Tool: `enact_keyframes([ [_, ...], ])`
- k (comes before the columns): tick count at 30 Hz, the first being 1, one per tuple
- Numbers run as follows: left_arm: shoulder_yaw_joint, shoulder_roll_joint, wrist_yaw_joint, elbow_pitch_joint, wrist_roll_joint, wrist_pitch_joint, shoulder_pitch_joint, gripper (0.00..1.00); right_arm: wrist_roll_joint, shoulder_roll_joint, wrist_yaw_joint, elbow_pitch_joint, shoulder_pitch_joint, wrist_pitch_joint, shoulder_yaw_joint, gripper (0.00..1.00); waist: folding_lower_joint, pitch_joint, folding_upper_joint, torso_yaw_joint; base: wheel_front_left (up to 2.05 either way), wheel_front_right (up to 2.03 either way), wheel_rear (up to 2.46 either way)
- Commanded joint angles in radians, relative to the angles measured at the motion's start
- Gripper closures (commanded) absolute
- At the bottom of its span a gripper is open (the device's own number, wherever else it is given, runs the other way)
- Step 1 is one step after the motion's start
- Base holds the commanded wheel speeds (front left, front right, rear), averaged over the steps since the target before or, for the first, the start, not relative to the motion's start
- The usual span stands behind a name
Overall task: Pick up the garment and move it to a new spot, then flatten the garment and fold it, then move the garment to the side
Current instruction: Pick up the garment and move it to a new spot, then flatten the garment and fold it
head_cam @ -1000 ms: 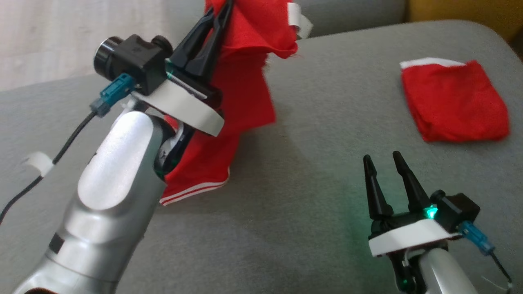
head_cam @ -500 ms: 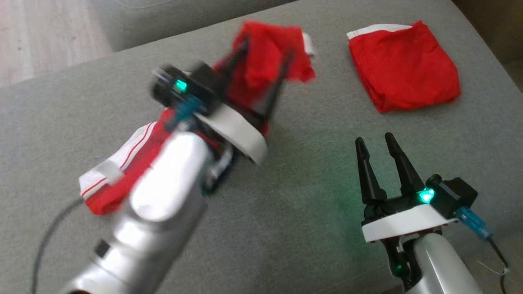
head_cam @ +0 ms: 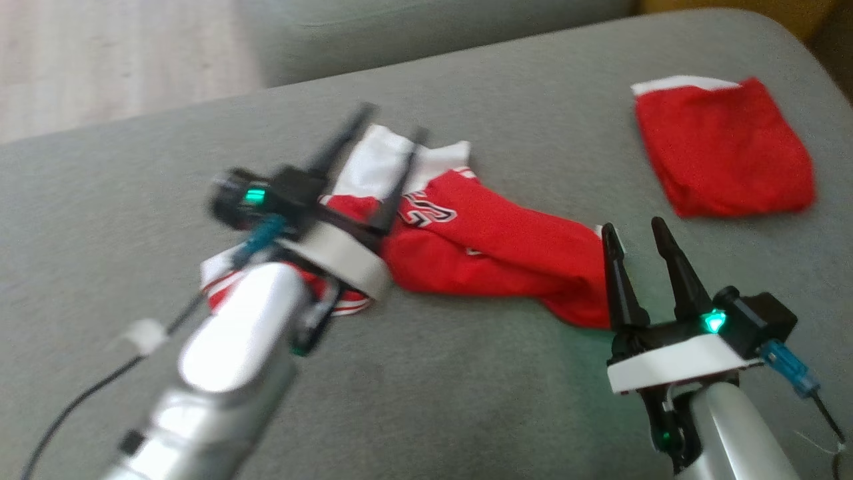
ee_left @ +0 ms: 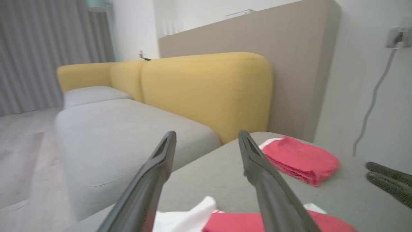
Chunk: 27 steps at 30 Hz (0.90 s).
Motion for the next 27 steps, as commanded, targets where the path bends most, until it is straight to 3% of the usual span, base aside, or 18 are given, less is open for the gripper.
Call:
enact_keyframes([
  [1,0.060,0.047,0.017,-0.031,0.000,-0.017,-0.038,0.00,-0.012,-0.003,-0.001,-0.027,-0.003,-0.011,0.016,0.00,0.0000,-0.027,0.0000,0.055,0.00,0.00,0.00],
  [5,0.122,0.130,0.087,-0.026,0.014,-0.072,0.024,0.00,-0.026,-0.003,-0.001,-0.023,0.015,-0.011,-0.002,0.00,0.0000,-0.049,0.0000,0.115,0.00,0.00,0.00],
  [9,0.177,0.160,0.140,-0.032,-0.023,-0.116,0.161,0.00,-0.037,-0.003,-0.001,-0.021,0.034,-0.011,-0.026,0.00,0.0000,-0.057,0.0000,0.167,0.00,0.00,0.00],
  [12,0.201,0.149,0.176,-0.038,-0.047,-0.144,0.295,0.00,-0.054,-0.003,-0.001,-0.014,0.052,-0.011,-0.039,0.00,0.0000,-0.061,0.0000,0.209,0.00,0.00,0.00],
  [19,0.204,0.112,0.180,-0.037,-0.044,-0.157,0.361,0.00,-0.073,-0.003,-0.001,-0.010,0.057,-0.011,-0.049,0.00,0.0000,-0.053,0.0000,0.243,0.00,0.00,0.00],
  [27,0.184,0.114,0.149,0.020,-0.021,-0.136,0.289,0.00,-0.074,-0.003,-0.001,-0.010,0.032,-0.011,-0.032,0.00,0.0000,-0.011,0.0000,0.206,0.00,0.00,0.00],
])
